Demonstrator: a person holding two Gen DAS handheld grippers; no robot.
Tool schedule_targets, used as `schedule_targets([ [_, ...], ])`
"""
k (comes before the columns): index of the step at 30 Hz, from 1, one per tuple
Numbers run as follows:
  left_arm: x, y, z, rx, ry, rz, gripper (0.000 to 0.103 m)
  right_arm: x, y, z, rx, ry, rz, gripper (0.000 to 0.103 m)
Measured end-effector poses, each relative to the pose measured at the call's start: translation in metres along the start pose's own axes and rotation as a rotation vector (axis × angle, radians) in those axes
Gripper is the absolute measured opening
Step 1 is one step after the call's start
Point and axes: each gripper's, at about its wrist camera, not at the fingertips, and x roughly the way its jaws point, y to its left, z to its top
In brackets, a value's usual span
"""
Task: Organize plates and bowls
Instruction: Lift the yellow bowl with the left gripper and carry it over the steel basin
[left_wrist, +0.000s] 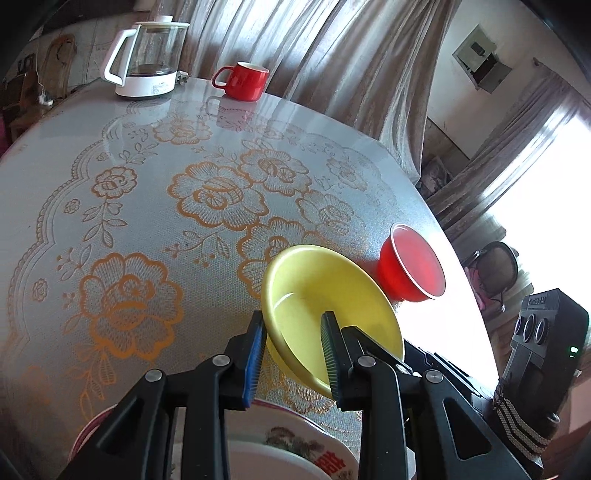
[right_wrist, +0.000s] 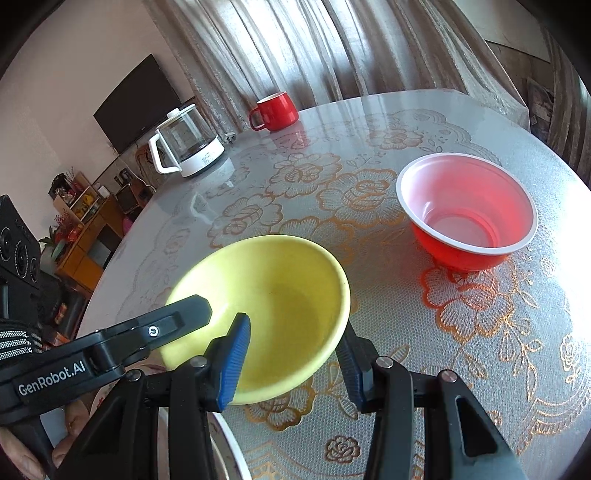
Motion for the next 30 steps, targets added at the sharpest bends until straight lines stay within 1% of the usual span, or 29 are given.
schedule_targets([
  [12,-0.057,0.011,-0.022,0.002,-0.083,-0.001,0.030,-0.023,0.031,-0.011,-0.039,-0.025,0.046,0.046],
  [16,-0.076,0.018,-0.034,0.011,-0.105,0.021,0.030,-0.029,0.045,-0.015,-0.050,-0.032,0.075,0.046],
  [24,-0.106,0.037,-0.048,-0.005,-0.148,0.037,0.030,-0.041,0.079,-0.026,-0.106,-0.041,0.109,0.046],
  [30,-0.128,0.053,-0.059,-0.037,-0.184,0.029,0.034,-0.044,0.101,-0.034,-0.144,-0.032,0.132,0.046],
])
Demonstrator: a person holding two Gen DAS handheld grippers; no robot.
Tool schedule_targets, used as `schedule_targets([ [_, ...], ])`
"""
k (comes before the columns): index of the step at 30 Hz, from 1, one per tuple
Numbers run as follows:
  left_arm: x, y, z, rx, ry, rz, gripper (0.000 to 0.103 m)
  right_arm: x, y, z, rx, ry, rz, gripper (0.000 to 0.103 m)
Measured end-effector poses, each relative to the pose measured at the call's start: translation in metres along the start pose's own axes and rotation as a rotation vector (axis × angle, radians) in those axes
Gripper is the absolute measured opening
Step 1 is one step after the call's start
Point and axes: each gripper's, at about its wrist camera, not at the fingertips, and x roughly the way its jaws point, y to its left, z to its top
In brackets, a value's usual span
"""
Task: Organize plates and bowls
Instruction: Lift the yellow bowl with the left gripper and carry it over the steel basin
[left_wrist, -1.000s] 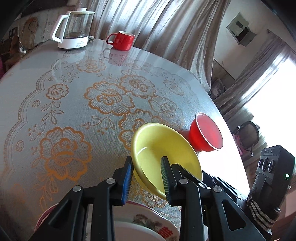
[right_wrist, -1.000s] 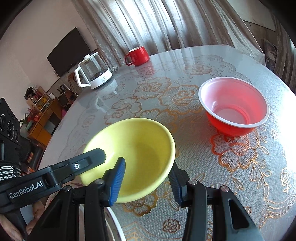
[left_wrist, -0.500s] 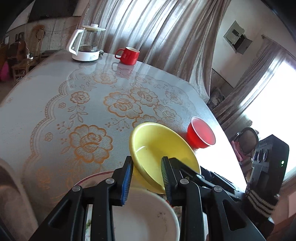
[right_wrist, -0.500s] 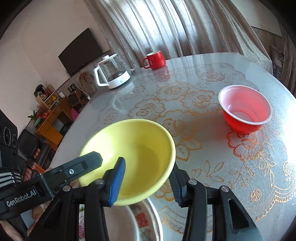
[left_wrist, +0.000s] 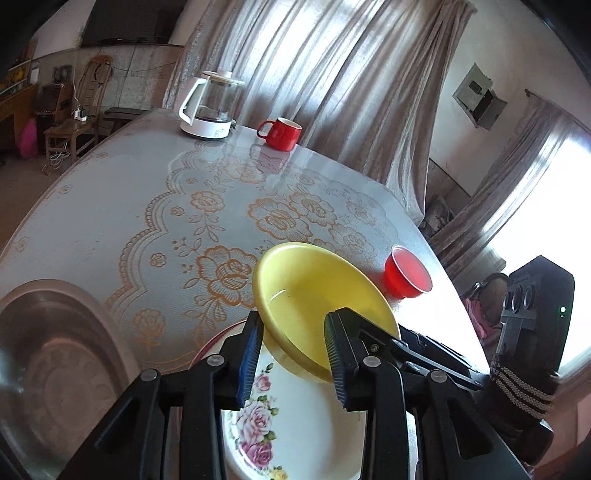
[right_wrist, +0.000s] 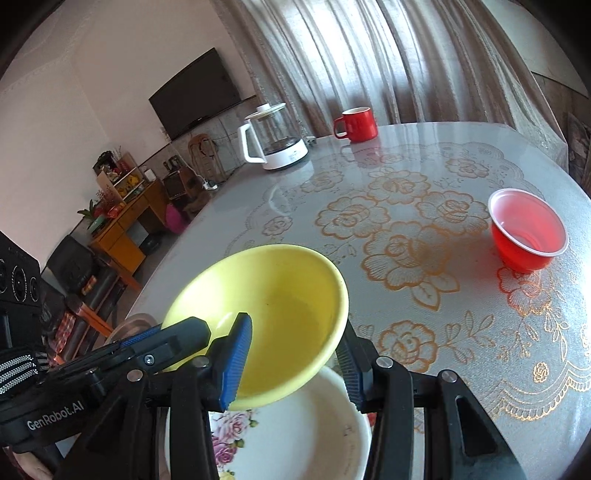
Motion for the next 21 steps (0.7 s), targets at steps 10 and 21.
schedule_targets([
  [10,-0.038,0.032,-0.015,-0.047,-0.061,0.027,0.039,0.010,0.041,-0.009,-0.057,0.033,0.063,0.046],
  [21,-0.080,0.078,-0.035,-0.138,-0.129,0.082,0.043,0.026,0.096,-0.024,-0.145,0.083,0.151,0.046],
])
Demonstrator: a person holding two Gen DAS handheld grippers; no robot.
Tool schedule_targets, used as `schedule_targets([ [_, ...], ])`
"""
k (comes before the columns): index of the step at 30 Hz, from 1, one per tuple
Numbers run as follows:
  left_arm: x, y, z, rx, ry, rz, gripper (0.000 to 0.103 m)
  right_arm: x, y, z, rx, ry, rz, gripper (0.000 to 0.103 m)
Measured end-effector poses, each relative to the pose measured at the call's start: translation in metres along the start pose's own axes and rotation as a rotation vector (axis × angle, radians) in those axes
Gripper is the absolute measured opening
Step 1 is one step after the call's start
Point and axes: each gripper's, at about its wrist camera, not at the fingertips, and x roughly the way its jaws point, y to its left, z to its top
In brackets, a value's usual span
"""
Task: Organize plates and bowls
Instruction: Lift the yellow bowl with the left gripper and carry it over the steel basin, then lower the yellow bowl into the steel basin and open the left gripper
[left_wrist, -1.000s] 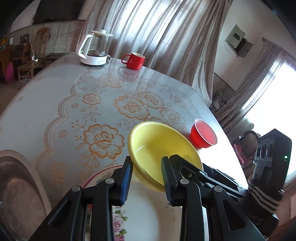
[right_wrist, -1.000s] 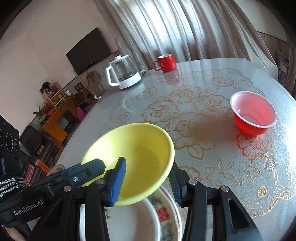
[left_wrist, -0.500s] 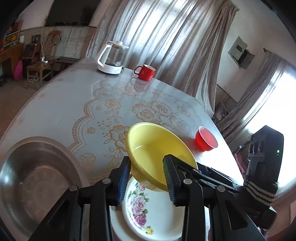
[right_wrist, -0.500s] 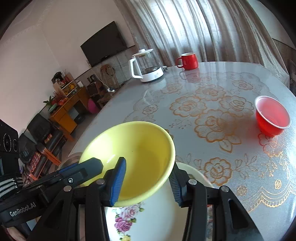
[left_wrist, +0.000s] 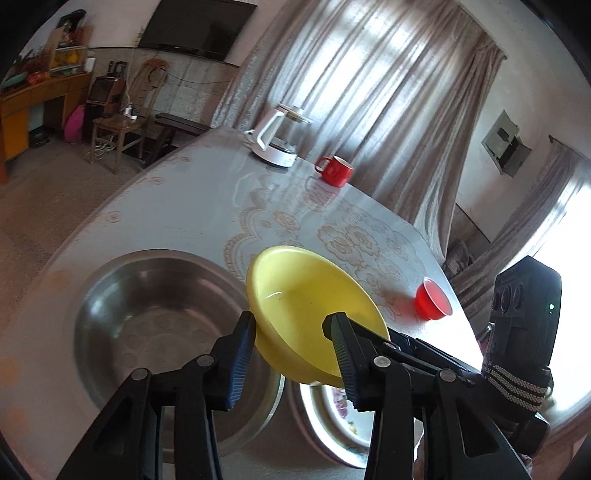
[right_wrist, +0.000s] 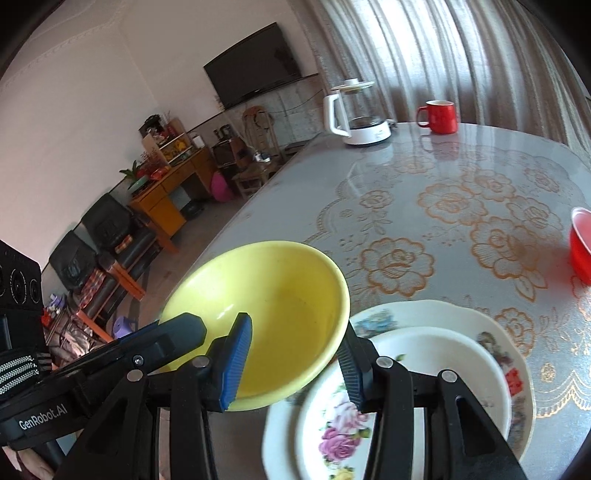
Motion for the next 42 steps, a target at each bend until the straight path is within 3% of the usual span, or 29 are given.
schedule_targets([
  [13,-0.022,0.062,-0.020,-0.139,-0.020,0.051,0.045,0.039,0.055,-0.014,-0.091,0.075,0.075,0.046],
  [28,-0.020,0.083,-0.031,-0.133,-0.024,0.132,0.050,0.063,0.074,-0.024,-0.122,0.135,0.054,0.046],
  [30,-0.021,0.082,-0.030,-0.118,-0.034,0.144,0.051,0.063,0.074,-0.024,-0.123,0.132,0.047,0.046],
  [32,-0.022,0.082,-0.029,-0.106,-0.044,0.177,0.061,0.062,0.074,-0.025,-0.124,0.125,0.043,0.046],
  [39,-0.023,0.081,-0.031,-0.083,-0.053,0.189,0.067,0.059,0.071,-0.026,-0.109,0.118,0.033,0.046],
  [42,-0.026,0.080,-0.031,-0.077,-0.062,0.225,0.078,0.058,0.069,-0.027,-0.099,0.122,0.030,0.047],
])
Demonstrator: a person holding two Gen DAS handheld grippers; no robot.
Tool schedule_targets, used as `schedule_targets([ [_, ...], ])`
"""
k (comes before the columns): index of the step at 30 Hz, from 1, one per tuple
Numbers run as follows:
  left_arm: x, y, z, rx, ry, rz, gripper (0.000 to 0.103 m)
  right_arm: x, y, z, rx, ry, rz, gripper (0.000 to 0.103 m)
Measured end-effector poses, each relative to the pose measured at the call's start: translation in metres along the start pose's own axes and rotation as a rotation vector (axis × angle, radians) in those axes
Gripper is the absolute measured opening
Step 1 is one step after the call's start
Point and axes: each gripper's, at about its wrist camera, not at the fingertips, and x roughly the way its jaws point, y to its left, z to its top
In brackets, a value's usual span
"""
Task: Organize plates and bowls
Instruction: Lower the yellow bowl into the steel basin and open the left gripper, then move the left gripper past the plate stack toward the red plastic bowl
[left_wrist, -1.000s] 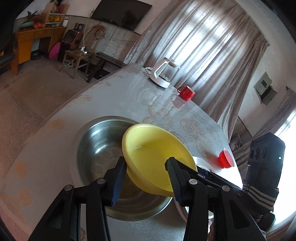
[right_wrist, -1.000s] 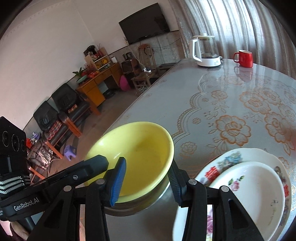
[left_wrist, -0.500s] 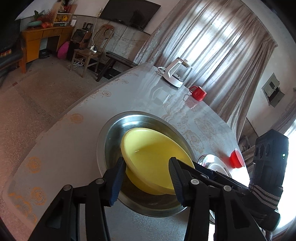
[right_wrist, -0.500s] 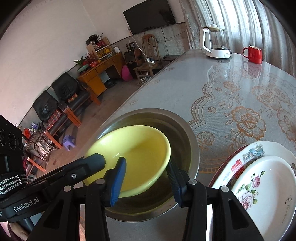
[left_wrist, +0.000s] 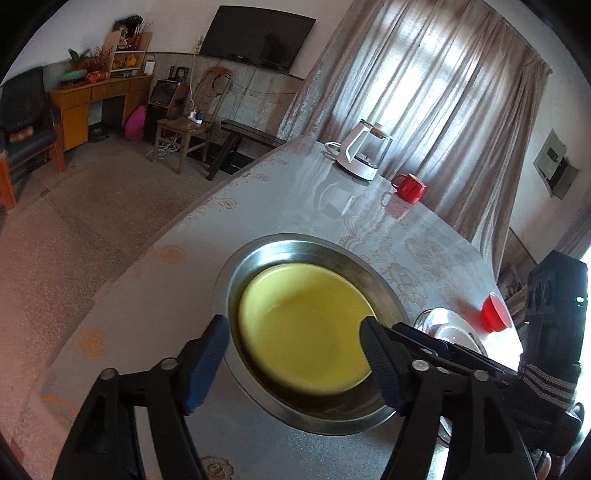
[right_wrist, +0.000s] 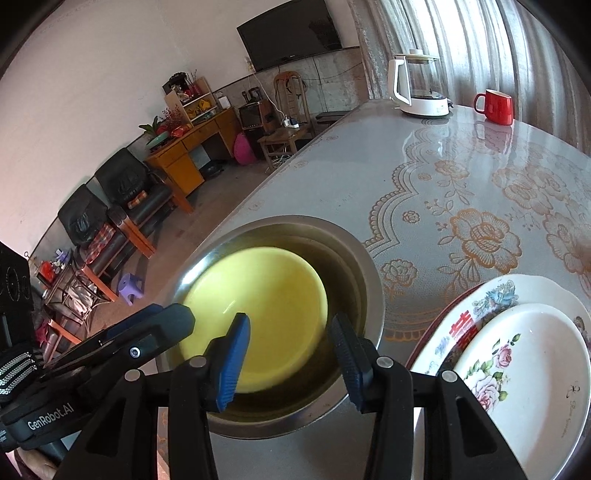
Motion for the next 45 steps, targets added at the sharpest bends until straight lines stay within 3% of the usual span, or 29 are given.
schedule_targets([
  [6,0.001,0.011,-0.002,-0.054,0.041,0.004,0.084,-0.003,-0.002,0.000,0.005,-0.009,0.000,0.051],
  [14,-0.009,0.005,-0.002,-0.039,0.004,0.018,0.085,-0.009,-0.002,-0.002,0.010,-0.020,0.003,0.056],
  [27,-0.021,-0.014,-0.009,0.089,-0.053,0.113,0.093,-0.031,-0.010,-0.009,-0.002,-0.076,-0.027,0.062],
  [45,-0.026,-0.045,-0.016,0.172,-0.038,0.076,0.094,-0.060,-0.037,-0.020,0.066,-0.119,-0.064,0.064],
])
